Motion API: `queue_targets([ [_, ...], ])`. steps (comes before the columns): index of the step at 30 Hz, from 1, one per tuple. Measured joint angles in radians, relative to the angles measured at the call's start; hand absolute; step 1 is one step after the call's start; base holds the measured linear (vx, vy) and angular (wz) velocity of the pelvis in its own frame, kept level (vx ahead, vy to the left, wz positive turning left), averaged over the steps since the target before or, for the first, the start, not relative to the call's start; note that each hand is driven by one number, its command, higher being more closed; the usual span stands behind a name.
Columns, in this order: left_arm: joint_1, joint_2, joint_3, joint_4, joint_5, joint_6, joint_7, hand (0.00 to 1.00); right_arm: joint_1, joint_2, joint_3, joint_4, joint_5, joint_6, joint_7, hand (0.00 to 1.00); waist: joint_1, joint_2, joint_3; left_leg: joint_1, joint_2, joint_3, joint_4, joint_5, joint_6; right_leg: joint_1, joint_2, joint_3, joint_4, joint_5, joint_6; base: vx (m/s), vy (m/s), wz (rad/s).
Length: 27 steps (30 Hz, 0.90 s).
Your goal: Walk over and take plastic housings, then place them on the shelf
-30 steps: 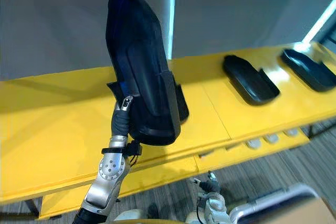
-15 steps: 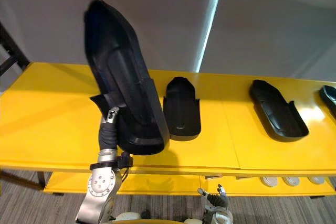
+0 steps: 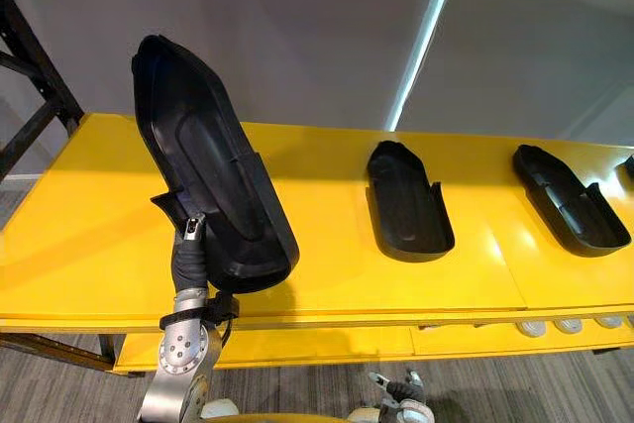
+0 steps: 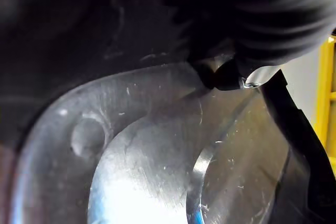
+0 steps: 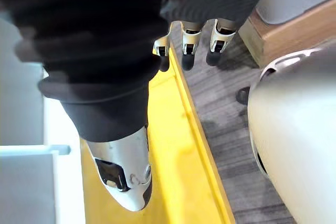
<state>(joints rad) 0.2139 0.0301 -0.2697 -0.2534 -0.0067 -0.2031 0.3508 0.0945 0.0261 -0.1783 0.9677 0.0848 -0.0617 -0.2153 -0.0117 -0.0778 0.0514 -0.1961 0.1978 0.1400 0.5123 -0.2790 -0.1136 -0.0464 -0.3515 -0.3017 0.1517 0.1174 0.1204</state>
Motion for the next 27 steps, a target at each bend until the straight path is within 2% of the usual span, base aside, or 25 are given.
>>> queue_targets([
  [1, -0.002, 0.0, -0.008, -0.002, 0.0, 0.0, 0.0, 1.0, -0.004, -0.001, 0.001, -0.004, -0.005, 0.0, 0.0, 0.0, 0.005, -0.004, -0.003, -0.002, 0.0, 0.017, -0.001, -0.006, 0.01, -0.012, 0.001, 0.0, -0.003, 0.014, -0.022, -0.18, 0.258, -0.72],
  [2, 0.005, -0.004, -0.01, -0.009, 0.001, 0.0, -0.002, 1.0, -0.023, 0.001, 0.002, -0.008, -0.016, 0.002, 0.0, 0.0, 0.007, 0.017, 0.009, 0.004, 0.004, 0.051, -0.007, -0.017, 0.043, -0.038, 0.006, 0.0, 0.064, -0.039, -0.044, -0.19, 0.192, -0.5],
  [3, 0.004, -0.01, -0.008, -0.008, 0.001, 0.002, -0.001, 1.0, -0.02, 0.002, 0.016, -0.012, -0.017, 0.002, 0.002, 0.0, -0.001, 0.019, 0.011, 0.017, 0.005, 0.061, -0.01, -0.014, 0.049, -0.072, 0.047, 0.033, 0.246, -0.178, 0.022, -0.18, 0.152, -0.39],
  [4, 0.005, -0.013, -0.006, -0.009, 0.002, 0.002, -0.001, 1.0, -0.013, 0.001, 0.021, -0.015, -0.017, 0.002, 0.003, 0.0, 0.0, 0.019, 0.012, 0.028, 0.007, 0.066, -0.016, -0.012, 0.052, -0.079, 0.081, 0.049, 0.309, -0.246, 0.033, -0.1, 0.031, -0.25],
  [5, 0.004, -0.02, -0.004, -0.014, 0.002, 0.001, -0.001, 1.0, -0.005, 0.002, 0.022, -0.026, -0.017, 0.001, 0.003, 0.0, 0.004, 0.016, 0.01, 0.043, 0.006, 0.066, -0.023, -0.011, 0.055, -0.078, 0.137, 0.086, 0.356, -0.333, 0.03, -0.05, -0.079, -0.22],
  [6, 0.003, -0.034, -0.004, -0.024, 0.008, -0.001, -0.001, 1.0, 0.013, -0.002, 0.032, -0.051, -0.017, -0.004, 0.003, 0.0, 0.001, 0.014, 0.008, 0.052, -0.012, 0.068, -0.024, -0.009, 0.057, -0.07, 0.226, 0.176, 0.342, -0.444, -0.025, -0.04, -0.111, -0.06],
  [7, 0.003, -0.045, -0.006, -0.021, 0.015, 0.001, -0.001, 1.0, 0.013, -0.008, 0.033, -0.05, -0.016, -0.004, 0.003, 0.0, -0.003, 0.018, 0.008, 0.053, -0.012, 0.055, -0.023, -0.009, 0.057, -0.062, 0.246, 0.207, 0.338, -0.443, -0.025, -0.02, -0.075, 0.11],
  [8, 0.003, -0.055, -0.01, -0.019, 0.024, 0.004, -0.001, 1.0, 0.026, -0.016, 0.031, -0.052, -0.015, -0.006, 0.002, 0.0, -0.003, 0.026, 0.01, 0.058, -0.027, 0.045, -0.034, -0.002, 0.055, -0.056, 0.258, 0.223, 0.324, -0.433, -0.047, -0.02, 0.002, 0.13],
  [14, 0.004, -0.062, 0.008, -0.021, 0.058, 0.003, -0.007, 1.0, 0.059, -0.007, 0.019, -0.057, -0.004, -0.006, 0.003, 0.0, 0.002, 0.039, -0.002, 0.095, -0.022, 0.028, -0.121, 0.063, 0.024, -0.002, 0.269, 0.192, 0.255, -0.404, -0.069, 0.03, -0.037, 0.14],
  [17, 0.01, -0.067, 0.038, -0.021, 0.058, 0.003, -0.021, 1.0, 0.07, 0.006, 0.019, -0.084, -0.003, -0.007, 0.003, 0.0, 0.013, 0.032, -0.006, 0.109, -0.001, 0.03, -0.148, 0.08, 0.013, 0.028, 0.295, 0.194, 0.189, -0.361, -0.076, 0.05, -0.031, -0.05],
  [21, 0.017, -0.067, 0.047, -0.021, 0.058, 0.004, -0.023, 1.0, 0.07, 0.01, 0.02, -0.088, -0.004, -0.007, 0.003, 0.0, 0.025, 0.026, -0.01, 0.121, 0.006, 0.043, -0.181, 0.101, 0.014, 0.053, 0.306, 0.199, 0.107, -0.309, -0.077, 0.0, 0.018, -0.11],
  [27, 0.052, -0.067, 0.061, -0.021, 0.058, 0.01, -0.024, 1.0, 0.072, 0.007, 0.031, -0.088, -0.004, -0.007, 0.003, 0.0, 0.027, 0.029, -0.016, 0.121, 0.011, 0.068, -0.201, 0.11, 0.022, 0.08, 0.314, 0.222, 0.005, -0.244, -0.07, -0.07, 0.037, -0.12],
])
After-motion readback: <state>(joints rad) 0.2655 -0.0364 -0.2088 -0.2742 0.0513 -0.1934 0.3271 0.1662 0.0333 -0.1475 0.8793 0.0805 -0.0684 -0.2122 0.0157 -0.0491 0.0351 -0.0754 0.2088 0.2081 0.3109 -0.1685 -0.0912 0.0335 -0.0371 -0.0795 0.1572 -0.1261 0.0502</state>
